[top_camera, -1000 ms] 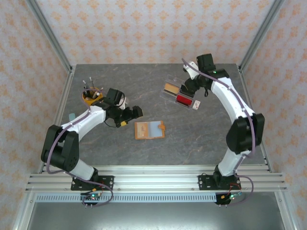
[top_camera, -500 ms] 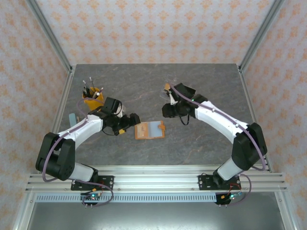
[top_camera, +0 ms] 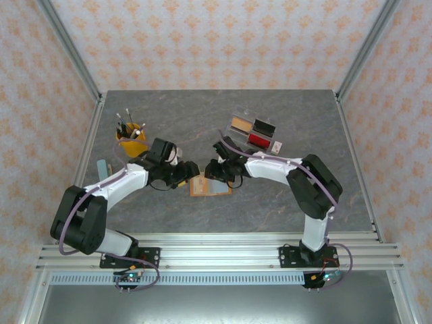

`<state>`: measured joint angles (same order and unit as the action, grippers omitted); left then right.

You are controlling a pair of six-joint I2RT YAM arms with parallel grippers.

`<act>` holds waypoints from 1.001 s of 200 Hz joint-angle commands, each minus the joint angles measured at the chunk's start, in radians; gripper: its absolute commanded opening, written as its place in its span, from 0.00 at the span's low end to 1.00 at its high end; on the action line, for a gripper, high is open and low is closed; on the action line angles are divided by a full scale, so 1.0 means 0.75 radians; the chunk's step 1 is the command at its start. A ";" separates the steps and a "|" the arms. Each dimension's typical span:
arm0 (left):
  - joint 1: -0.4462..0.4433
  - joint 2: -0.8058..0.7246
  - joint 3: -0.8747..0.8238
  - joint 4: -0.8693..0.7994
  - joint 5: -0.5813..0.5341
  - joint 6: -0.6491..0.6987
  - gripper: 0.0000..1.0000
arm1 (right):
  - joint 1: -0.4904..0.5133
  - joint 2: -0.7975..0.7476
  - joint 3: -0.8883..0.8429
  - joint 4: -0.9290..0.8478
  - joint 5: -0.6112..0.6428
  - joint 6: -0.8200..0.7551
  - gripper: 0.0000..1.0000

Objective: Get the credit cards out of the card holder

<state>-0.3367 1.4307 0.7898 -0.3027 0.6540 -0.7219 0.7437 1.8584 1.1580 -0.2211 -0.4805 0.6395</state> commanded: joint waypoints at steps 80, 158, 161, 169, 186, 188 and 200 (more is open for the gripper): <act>-0.054 0.160 0.027 0.093 -0.112 -0.074 0.30 | 0.017 0.084 0.041 0.018 -0.068 -0.017 0.23; -0.054 0.245 0.027 0.074 -0.168 -0.087 0.20 | 0.021 0.133 0.051 0.004 -0.055 -0.023 0.22; -0.054 0.244 0.024 0.074 -0.168 -0.086 0.21 | 0.021 0.135 0.053 0.004 -0.055 -0.023 0.22; -0.054 0.248 0.021 0.072 -0.174 -0.087 0.20 | 0.021 0.139 0.052 0.008 -0.060 -0.026 0.22; -0.054 0.252 0.011 0.074 -0.178 -0.087 0.19 | 0.021 0.146 0.045 0.030 -0.088 -0.026 0.22; -0.054 0.255 0.008 0.074 -0.179 -0.087 0.19 | 0.021 0.148 0.044 0.034 -0.092 -0.026 0.22; -0.054 0.265 0.004 0.072 -0.181 -0.086 0.18 | 0.021 0.154 0.034 0.056 -0.115 -0.025 0.21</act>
<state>-0.3679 1.6096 0.8013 -0.2485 0.5568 -0.7853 0.7521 1.9427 1.1782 -0.1959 -0.5377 0.6342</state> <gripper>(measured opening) 0.189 0.216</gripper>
